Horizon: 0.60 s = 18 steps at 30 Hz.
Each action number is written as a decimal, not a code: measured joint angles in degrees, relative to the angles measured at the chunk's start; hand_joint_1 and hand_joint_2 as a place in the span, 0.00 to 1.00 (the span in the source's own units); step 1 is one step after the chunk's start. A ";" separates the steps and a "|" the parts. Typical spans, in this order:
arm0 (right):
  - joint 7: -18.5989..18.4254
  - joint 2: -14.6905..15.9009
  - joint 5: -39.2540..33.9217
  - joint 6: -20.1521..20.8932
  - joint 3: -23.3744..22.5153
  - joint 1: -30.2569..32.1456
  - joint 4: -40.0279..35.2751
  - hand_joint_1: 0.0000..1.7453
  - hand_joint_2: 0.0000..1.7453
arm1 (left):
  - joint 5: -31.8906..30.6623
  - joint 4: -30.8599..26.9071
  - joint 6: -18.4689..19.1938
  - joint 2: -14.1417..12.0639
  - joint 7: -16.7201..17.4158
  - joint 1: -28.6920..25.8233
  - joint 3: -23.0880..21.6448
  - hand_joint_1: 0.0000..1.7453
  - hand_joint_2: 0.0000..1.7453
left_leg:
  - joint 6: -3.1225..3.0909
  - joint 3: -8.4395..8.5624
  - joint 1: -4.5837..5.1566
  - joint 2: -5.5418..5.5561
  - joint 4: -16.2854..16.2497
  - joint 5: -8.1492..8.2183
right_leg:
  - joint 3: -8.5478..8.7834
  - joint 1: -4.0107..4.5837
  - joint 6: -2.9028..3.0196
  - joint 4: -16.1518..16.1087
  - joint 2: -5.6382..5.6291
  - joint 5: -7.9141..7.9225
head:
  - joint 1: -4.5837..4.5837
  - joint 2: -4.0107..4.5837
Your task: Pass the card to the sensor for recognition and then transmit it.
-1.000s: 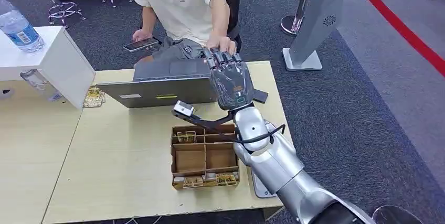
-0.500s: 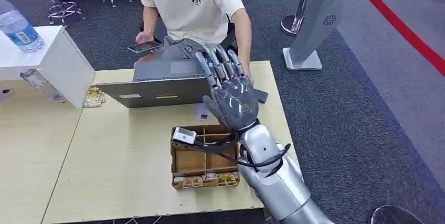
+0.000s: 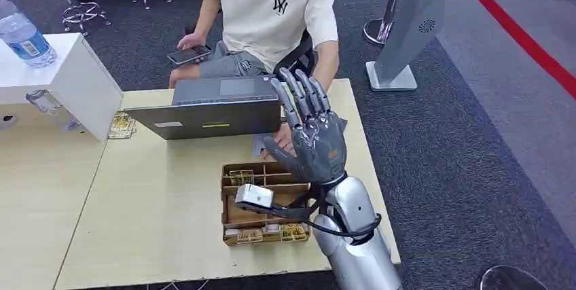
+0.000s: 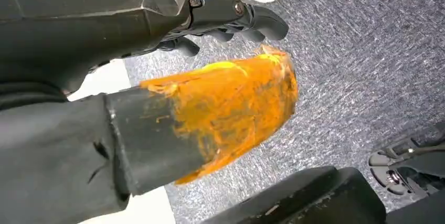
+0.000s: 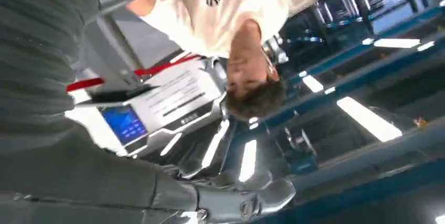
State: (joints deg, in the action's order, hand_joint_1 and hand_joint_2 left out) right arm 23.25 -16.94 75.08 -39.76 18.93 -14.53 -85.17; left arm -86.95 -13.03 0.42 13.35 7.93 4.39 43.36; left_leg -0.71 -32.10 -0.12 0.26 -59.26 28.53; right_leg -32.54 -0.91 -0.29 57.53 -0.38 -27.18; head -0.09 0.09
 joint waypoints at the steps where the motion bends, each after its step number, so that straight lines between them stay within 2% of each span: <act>1: 0.49 0.00 -0.55 0.00 -0.09 0.28 -0.38 0.00 1.00 | 0.15 0.00 0.00 0.02 0.02 0.01 0.02 0.00 0.00 | 0.00 0.00 0.00 0.00 0.00 0.00 | 0.00 0.00 0.00 0.00 0.00 0.00 | 0.04 0.00; 5: 2.74 0.04 -3.76 0.00 0.15 2.34 -2.85 0.00 1.00 | 0.85 0.00 -0.46 0.15 0.04 0.00 0.70 0.00 0.00 | 0.00 -0.01 0.01 0.01 0.00 0.00 | 0.01 -0.01 0.00 0.00 0.01 0.00 | 0.04 0.00; 9: 3.35 0.72 -5.99 0.00 1.16 5.25 -5.86 0.02 1.00 | 1.68 0.00 -0.72 0.20 0.04 0.01 1.44 0.00 0.00 | 0.00 0.00 0.01 0.01 0.00 0.00 | 0.00 -0.01 0.00 -0.01 0.01 0.00 | 0.06 0.00; 10: 3.45 1.00 -6.51 0.00 1.64 6.13 -6.66 0.22 1.00 | 2.01 0.00 -0.85 0.20 0.04 -0.02 1.62 0.00 0.00 | 0.00 -0.01 0.01 0.01 0.00 0.01 | 0.00 -0.01 0.00 -0.01 0.01 0.00 | 0.04 0.00; 11: 3.59 1.16 -6.93 0.00 2.06 6.96 -7.33 0.29 1.00 | 2.23 0.00 -0.94 0.20 0.04 -0.02 1.84 0.00 0.00 | 0.00 -0.01 0.01 0.00 0.00 0.01 | -0.01 -0.01 0.00 -0.01 0.00 0.00 | 0.04 0.00; 12: 3.76 1.33 -7.35 0.00 2.51 7.76 -8.12 0.89 1.00 | 2.49 0.00 -1.03 0.22 0.04 -0.01 2.12 0.00 0.00 | 0.00 -0.01 0.01 0.00 0.00 0.01 | -0.02 0.00 0.00 -0.01 0.00 0.00 | 0.06 0.00; 18: 3.79 1.40 -7.52 0.00 2.65 8.10 -8.31 0.91 1.00 | 2.53 0.00 -1.07 0.22 0.04 0.00 2.25 0.00 0.00 | 0.00 -0.01 0.01 0.00 0.00 0.01 | -0.02 0.00 0.00 -0.01 0.00 -0.01 | 0.04 0.00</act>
State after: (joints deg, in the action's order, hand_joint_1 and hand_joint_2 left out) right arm 27.04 -15.54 67.56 -39.76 21.57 -6.44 -93.49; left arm -84.41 -13.03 -0.65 13.57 7.98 4.39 45.61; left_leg -0.71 -32.11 -0.11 0.26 -59.26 28.54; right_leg -32.56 -0.91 -0.29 57.52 -0.38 -27.19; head -0.04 0.09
